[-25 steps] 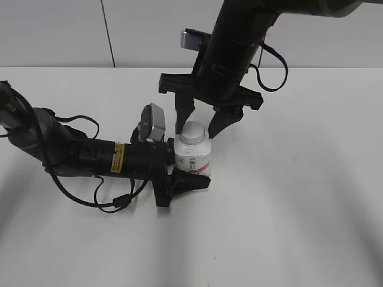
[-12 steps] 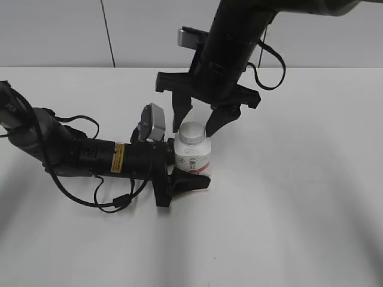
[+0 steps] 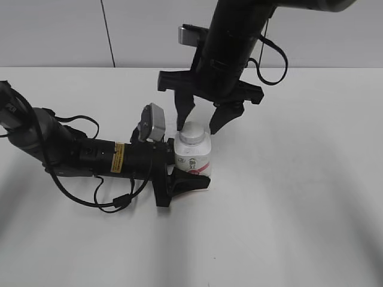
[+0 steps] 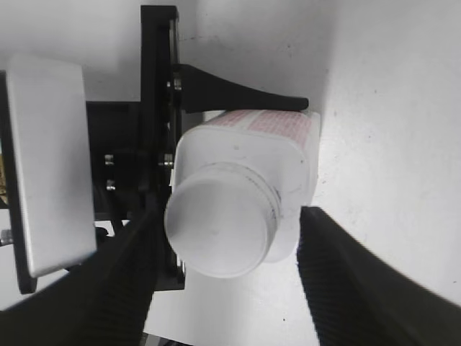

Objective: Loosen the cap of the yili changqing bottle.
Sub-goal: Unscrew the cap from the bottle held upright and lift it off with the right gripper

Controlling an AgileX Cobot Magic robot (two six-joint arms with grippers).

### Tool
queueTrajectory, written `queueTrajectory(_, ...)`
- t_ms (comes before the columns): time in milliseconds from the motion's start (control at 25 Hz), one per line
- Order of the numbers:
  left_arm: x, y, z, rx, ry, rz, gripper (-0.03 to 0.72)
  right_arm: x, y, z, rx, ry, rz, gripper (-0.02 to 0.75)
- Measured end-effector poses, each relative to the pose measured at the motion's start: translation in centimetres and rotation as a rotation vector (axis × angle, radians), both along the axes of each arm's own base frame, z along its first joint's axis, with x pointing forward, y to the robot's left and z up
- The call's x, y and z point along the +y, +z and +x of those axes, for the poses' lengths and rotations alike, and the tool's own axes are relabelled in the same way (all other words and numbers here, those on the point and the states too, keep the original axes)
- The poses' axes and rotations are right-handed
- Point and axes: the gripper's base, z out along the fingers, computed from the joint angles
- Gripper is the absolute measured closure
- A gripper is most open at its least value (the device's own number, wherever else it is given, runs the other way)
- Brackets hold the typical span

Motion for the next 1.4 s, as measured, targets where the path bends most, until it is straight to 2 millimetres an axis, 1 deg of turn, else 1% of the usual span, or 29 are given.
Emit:
queueTrajectory(200,0.0,0.0,0.0,0.0,0.0,0.0,0.27,0.4,-0.6,-0.1,0.01,0.009,-0.007,0.255)
queueTrajectory(880,0.0,0.0,0.0,0.0,0.0,0.0,0.27,0.5,-0.6,0.0,-0.008,0.003,0.004,0.255)
queueTrajectory(1080,0.0,0.0,0.0,0.0,0.0,0.0,0.27,0.6,-1.3,0.1,0.005,0.003,-0.006,0.255)
queueTrajectory(1280,0.0,0.0,0.0,0.0,0.0,0.0,0.27,0.6,-1.3,0.1,0.007,0.004,-0.007,0.256)
queueTrajectory(1400,0.0,0.0,0.0,0.0,0.0,0.0,0.27,0.6,-1.3,0.1,0.007,0.004,-0.008,0.271)
